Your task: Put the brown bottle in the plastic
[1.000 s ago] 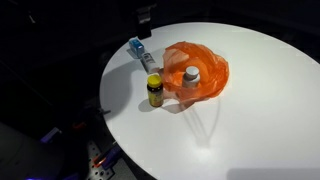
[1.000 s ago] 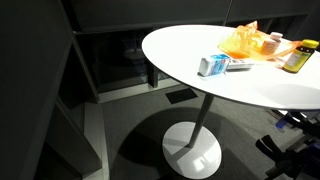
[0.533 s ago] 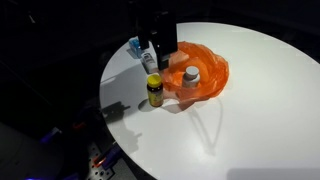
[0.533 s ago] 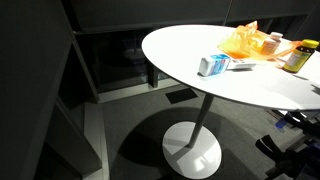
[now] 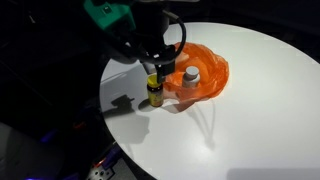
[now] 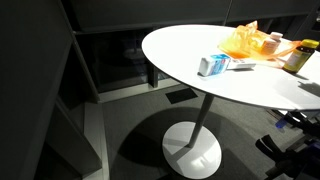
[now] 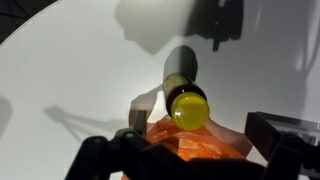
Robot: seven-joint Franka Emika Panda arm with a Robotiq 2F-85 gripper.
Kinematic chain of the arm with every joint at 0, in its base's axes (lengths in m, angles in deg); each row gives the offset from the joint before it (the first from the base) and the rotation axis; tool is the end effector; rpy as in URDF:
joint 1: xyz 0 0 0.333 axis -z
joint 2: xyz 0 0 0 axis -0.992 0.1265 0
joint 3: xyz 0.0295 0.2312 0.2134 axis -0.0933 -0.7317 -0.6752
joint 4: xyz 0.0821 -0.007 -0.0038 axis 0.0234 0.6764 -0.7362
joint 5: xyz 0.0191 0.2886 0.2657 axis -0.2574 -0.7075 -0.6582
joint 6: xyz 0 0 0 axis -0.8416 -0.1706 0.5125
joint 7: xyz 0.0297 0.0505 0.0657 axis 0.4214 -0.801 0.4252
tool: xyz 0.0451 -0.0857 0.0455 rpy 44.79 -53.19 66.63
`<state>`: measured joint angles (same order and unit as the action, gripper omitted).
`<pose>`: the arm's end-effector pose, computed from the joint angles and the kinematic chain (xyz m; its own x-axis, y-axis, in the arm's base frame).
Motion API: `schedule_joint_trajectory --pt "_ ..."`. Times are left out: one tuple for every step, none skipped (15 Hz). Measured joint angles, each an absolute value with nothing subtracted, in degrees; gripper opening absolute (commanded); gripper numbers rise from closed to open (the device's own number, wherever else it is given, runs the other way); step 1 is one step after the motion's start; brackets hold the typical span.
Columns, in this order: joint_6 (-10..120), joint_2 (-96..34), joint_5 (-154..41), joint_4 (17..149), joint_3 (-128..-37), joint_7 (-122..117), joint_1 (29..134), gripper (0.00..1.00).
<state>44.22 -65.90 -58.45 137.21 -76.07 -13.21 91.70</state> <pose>0.3877 -0.1348 0.3694 0.9767 -0.2004 -0.0763 -0.2048 -0.9772 -0.0558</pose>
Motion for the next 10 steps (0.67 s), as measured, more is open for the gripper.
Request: schedule_joint_trajectory --pt "44.85 -65.15 -58.99 137.29 -75.97 -14.26 91.70 1.00" --pt "45.39 -64.44 -59.53 137.31 -75.85 -15.38 91.69 1.00" --pt "45.95 -63.76 -59.93 137.31 -75.76 -16.47 91.66 0.91" --pt "46.43 -63.17 -60.19 137.30 -75.73 -17.31 91.63 0.74" --pt "46.78 -62.62 -60.48 137.31 -75.73 -18.11 91.58 0.66" --pt "46.97 -62.13 -60.80 137.30 -75.73 -18.66 91.50 0.56" --pt "47.04 -61.74 -61.00 137.30 -75.73 -19.09 91.38 0.49" --pt "47.06 -61.37 -61.21 137.30 -75.73 -19.41 91.27 0.40" --pt "47.06 -61.05 -61.38 137.30 -75.73 -19.60 91.17 0.32" --pt "47.06 -60.79 -61.44 137.30 -75.73 -19.68 91.12 0.25"
